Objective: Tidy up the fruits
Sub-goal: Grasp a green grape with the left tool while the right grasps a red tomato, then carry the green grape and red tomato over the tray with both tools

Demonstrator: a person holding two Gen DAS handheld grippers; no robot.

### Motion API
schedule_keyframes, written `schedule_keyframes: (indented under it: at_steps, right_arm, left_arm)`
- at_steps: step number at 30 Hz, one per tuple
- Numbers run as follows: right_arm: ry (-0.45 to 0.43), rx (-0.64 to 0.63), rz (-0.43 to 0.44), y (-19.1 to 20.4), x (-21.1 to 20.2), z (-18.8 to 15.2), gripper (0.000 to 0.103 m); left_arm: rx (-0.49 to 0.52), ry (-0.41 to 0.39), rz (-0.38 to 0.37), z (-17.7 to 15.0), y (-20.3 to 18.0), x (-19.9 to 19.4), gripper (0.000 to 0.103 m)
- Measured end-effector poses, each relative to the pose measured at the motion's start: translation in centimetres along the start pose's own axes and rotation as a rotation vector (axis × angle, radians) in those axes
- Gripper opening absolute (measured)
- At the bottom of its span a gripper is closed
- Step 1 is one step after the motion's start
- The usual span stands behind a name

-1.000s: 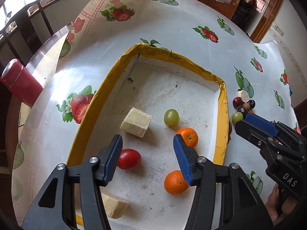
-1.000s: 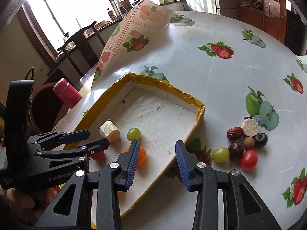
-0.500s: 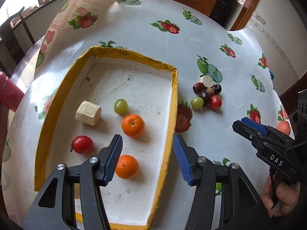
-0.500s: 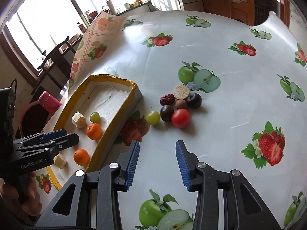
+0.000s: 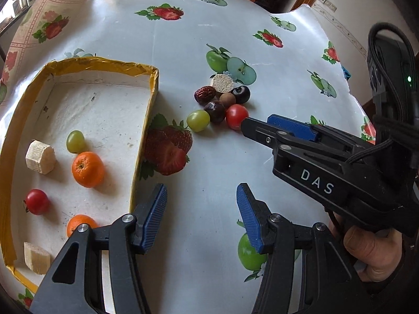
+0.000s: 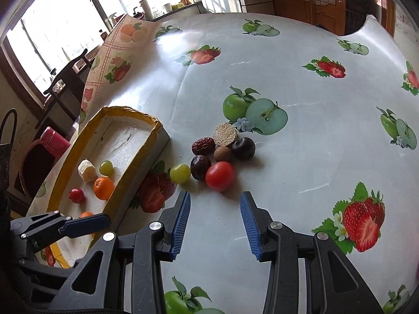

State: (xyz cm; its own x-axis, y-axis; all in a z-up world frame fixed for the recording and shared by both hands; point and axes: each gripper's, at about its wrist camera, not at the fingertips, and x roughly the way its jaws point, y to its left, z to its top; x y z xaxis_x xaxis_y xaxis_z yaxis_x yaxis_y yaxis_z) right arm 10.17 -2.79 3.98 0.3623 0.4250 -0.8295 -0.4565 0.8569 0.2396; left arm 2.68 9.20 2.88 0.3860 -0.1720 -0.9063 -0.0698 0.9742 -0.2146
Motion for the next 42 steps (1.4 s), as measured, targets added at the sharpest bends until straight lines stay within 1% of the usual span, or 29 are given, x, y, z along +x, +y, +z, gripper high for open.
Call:
schedule_keyframes:
  at_steps: [5, 6, 9, 11, 15, 20, 21, 22, 23, 24, 26, 29, 35, 37, 42]
  right_arm:
    - [0.03, -0.034, -0.01, 0.1, 2.8, 1.2, 0.042]
    - [0.038, -0.04, -0.016, 0.1, 3.5, 1.4, 0.041]
    - [0.052, -0.009, 0.0, -0.9, 4.6, 1.7, 0.031]
    - [0.038, 0.006, 0.003, -1.5, 4.0, 1.6, 0.031]
    - [-0.001, 0.066, 0.017, -3.3, 1.4, 0.7, 0.031]
    - [-0.01, 0.132, 0.009, -5.1, -0.6, -0.7, 0.031]
    - [-0.013, 0.14, 0.008, -5.3, -0.9, -1.0, 0.031]
    - [-0.016, 0.147, 0.007, -5.4, -1.2, -1.3, 0.031]
    - [-0.018, 0.153, 0.007, -5.5, -1.4, -1.5, 0.031]
    - [-0.02, 0.16, 0.005, -5.6, -1.7, -1.7, 0.031]
    - [-0.023, 0.171, 0.004, -5.8, -2.2, -2.2, 0.031]
    - [-0.026, 0.184, 0.007, -5.9, -3.0, -2.6, 0.031]
    - [-0.034, 0.181, 0.024, -5.0, -4.3, -3.2, 0.031]
    - [-0.032, 0.172, 0.027, -4.4, -4.6, -3.4, 0.031]
    - [-0.03, 0.146, 0.04, -2.6, -5.2, -4.0, 0.031]
  left_arm:
    - [-0.016, 0.026, 0.005, 2.0, 0.9, 2.2, 0.053]
    - [-0.009, 0.029, 0.005, 2.3, 0.8, 2.6, 0.053]
    - [0.023, 0.031, 0.036, 3.3, 0.1, 3.6, 0.054]
    - [0.033, 0.028, 0.054, 3.9, -0.1, 4.1, 0.054]
    - [0.063, 0.02, 0.088, 5.0, -0.7, 5.1, 0.054]
    - [0.124, 0.013, 0.122, 6.0, -1.7, 6.2, 0.054]
    - [0.142, 0.014, 0.117, 6.0, -2.0, 6.4, 0.053]
    - [0.159, 0.015, 0.114, 5.8, -2.3, 6.5, 0.048]
    - [0.181, 0.003, 0.129, 5.6, -2.7, 6.5, 0.044]
    - [0.196, 0.004, 0.119, 5.4, -3.1, 6.4, 0.031]
    - [0.209, 0.005, 0.144, 4.9, -3.4, 6.2, 0.022]
    - [0.183, 0.011, 0.13, 4.3, -3.2, 5.7, 0.022]
    - [0.141, -0.011, 0.148, 2.5, -2.1, 2.7, 0.022]
    - [0.135, -0.016, 0.166, 1.8, -1.7, 1.7, 0.022]
    - [0.111, -0.035, 0.171, 0.5, -0.8, -0.6, 0.022]
